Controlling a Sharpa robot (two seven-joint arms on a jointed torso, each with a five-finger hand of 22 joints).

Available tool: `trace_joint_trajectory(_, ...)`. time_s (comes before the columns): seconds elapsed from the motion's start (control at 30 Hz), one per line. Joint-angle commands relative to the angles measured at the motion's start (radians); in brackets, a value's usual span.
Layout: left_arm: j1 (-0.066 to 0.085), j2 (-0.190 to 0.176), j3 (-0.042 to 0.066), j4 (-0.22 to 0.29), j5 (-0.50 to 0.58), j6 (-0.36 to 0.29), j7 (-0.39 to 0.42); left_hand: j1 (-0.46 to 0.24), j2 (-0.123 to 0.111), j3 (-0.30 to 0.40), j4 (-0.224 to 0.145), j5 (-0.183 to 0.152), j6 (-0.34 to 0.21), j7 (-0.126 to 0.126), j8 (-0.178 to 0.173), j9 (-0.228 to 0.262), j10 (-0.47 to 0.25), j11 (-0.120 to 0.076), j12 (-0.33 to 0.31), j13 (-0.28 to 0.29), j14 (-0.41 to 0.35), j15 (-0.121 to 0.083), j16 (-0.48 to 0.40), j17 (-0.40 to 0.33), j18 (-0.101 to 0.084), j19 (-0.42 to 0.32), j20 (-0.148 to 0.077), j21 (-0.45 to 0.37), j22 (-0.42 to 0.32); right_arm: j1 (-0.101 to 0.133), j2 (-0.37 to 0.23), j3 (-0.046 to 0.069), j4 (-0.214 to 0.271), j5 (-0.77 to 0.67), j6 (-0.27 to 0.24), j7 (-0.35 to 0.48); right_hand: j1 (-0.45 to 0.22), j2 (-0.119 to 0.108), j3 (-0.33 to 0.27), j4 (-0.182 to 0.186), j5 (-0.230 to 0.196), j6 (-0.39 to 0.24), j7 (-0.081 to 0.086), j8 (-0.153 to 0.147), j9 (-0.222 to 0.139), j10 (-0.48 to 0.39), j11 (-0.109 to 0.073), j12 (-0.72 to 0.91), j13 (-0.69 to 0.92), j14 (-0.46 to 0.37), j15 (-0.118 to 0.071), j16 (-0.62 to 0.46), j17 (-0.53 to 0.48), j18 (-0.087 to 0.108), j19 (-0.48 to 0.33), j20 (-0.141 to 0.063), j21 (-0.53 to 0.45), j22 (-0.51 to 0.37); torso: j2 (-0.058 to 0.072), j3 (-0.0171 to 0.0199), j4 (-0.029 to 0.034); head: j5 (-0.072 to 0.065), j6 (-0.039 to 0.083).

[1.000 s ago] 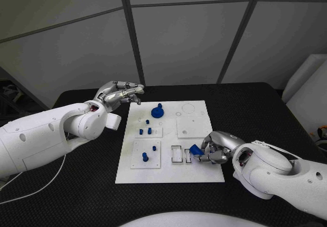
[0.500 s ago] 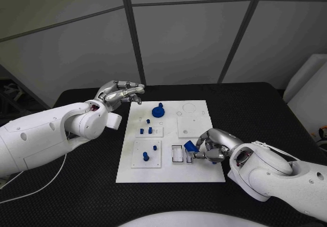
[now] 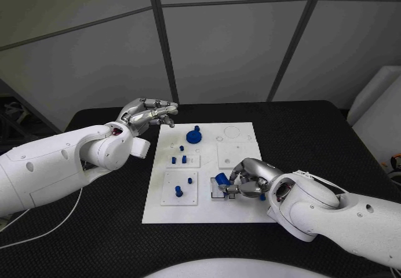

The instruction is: Assemble the parts on the task board

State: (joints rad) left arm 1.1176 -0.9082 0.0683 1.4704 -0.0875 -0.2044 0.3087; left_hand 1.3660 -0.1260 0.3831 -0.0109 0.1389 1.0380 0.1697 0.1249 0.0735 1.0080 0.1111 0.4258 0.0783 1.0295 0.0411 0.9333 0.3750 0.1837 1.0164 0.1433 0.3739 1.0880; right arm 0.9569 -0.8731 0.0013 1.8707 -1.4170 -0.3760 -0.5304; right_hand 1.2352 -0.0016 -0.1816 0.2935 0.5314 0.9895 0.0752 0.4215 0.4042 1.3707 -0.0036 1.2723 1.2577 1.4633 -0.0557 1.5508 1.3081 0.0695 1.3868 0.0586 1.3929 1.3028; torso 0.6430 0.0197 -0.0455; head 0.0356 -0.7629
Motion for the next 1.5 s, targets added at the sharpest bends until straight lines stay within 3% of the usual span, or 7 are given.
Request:
trace_joint_trajectory(0.03,0.001,0.000,0.001,0.002,0.001,0.012,0.004,-0.005,0.006,-0.004,0.000,0.001,-0.006,0.001,-0.004,0.000,-0.006,0.000,0.005,-0.001,-0.007,0.003,-0.003,-0.001,-0.003,0.005,0.003,-0.002,-0.001,0.002,0.011,0.001,-0.011,0.018,0.063,-0.003,-0.017,0.002,-0.011,-0.001,-0.010,0.019,-0.008,0.007,0.003,0.008,-0.001,-0.004,0.001,0.099,-0.008,0.003,0.226,-0.007,0.002,-0.006,0.001,-0.002,0.000,0.0005,-0.0009,0.004,-0.003)
trace_joint_trajectory(0.33,0.001,-0.003,0.001,0.004,0.001,0.011,0.004,-0.005,0.006,-0.004,0.000,0.001,-0.006,0.001,-0.004,0.000,-0.006,0.000,0.005,-0.001,-0.007,0.003,-0.003,-0.001,-0.003,0.005,0.003,-0.002,-0.001,0.002,0.031,0.001,-0.031,0.019,0.064,-0.012,-0.045,0.010,-0.026,-0.001,-0.036,0.027,-0.013,0.011,0.012,0.010,-0.004,-0.007,0.002,0.099,-0.011,0.002,0.225,-0.006,0.002,-0.009,0.000,-0.002,0.000,0.0005,-0.0004,0.006,-0.005)
trace_joint_trajectory(0.53,0.001,-0.003,0.001,0.004,0.001,0.011,0.003,-0.005,0.006,-0.004,0.000,0.001,-0.006,0.001,-0.004,0.000,-0.006,0.000,0.005,-0.001,-0.007,0.003,-0.003,-0.001,-0.003,0.005,0.003,-0.002,-0.001,0.002,0.041,0.001,-0.038,0.019,0.055,-0.005,-0.107,0.014,-0.064,-0.001,-0.213,0.024,-0.012,0.010,0.027,0.009,-0.003,-0.015,0.003,0.098,-0.011,0.000,0.221,-0.005,-0.002,-0.011,-0.005,-0.007,-0.001,0.0010,-0.0006,0.009,-0.004)
trace_joint_trajectory(0.8,0.001,-0.004,0.001,0.004,0.001,0.010,0.003,-0.005,0.006,-0.004,0.000,0.001,-0.006,0.001,-0.004,0.000,-0.006,0.000,0.005,-0.001,-0.007,0.003,-0.003,-0.001,-0.003,0.005,0.003,-0.002,-0.001,0.002,0.045,0.001,-0.040,0.019,0.045,0.007,-0.211,-0.032,-0.054,0.002,-0.422,0.014,-0.007,0.006,0.046,-0.003,0.001,-0.039,-0.007,0.097,-0.008,-0.003,0.215,-0.003,-0.009,-0.007,-0.013,-0.014,-0.001,0.0008,-0.0015,0.010,-0.004)
trace_joint_trajectory(1.03,0.001,-0.004,0.001,0.004,0.001,0.010,0.002,-0.005,0.006,-0.004,0.000,0.001,-0.006,0.001,-0.004,0.000,-0.006,0.000,0.005,-0.001,-0.007,0.003,-0.003,-0.001,-0.003,0.005,0.003,-0.002,-0.001,0.002,0.041,0.001,-0.035,0.019,0.042,0.019,-0.217,-0.034,-0.046,0.001,-0.425,0.013,-0.007,0.006,0.048,-0.004,0.001,-0.041,-0.008,0.097,-0.007,-0.004,0.214,-0.003,-0.009,-0.007,-0.015,-0.016,-0.001,0.0008,-0.0004,0.010,-0.004)
trace_joint_trajectory(1.2,0.001,-0.004,0.001,0.003,0.001,0.011,0.002,-0.005,0.006,-0.004,0.000,0.001,-0.006,0.001,-0.004,0.000,-0.006,0.000,0.005,-0.001,-0.007,0.003,-0.003,-0.001,-0.003,0.005,0.003,-0.002,-0.001,0.002,0.038,0.001,-0.029,0.019,0.046,0.032,-0.201,-0.015,-0.024,-0.002,-0.365,0.015,-0.008,0.007,0.056,0.001,0.000,-0.037,-0.001,0.097,-0.008,-0.004,0.215,-0.003,-0.008,-0.007,-0.014,-0.014,-0.001,0.0011,-0.0009,0.010,-0.004)
trace_joint_trajectory(1.5,0.001,-0.003,0.001,0.002,0.001,0.012,0.002,-0.005,0.006,-0.004,0.000,0.001,-0.006,0.001,-0.004,0.000,-0.006,0.000,0.005,-0.001,-0.007,0.003,-0.003,-0.001,-0.003,0.005,0.003,-0.002,-0.001,0.002,0.031,0.001,-0.027,0.004,0.057,0.031,0.026,0.015,0.015,-0.067,-0.341,0.027,-0.017,0.015,0.077,0.017,-0.009,-0.024,0.021,0.098,-0.015,-0.002,0.220,-0.005,-0.003,-0.013,-0.011,-0.006,-0.001,0.0010,-0.0008,0.010,-0.005)
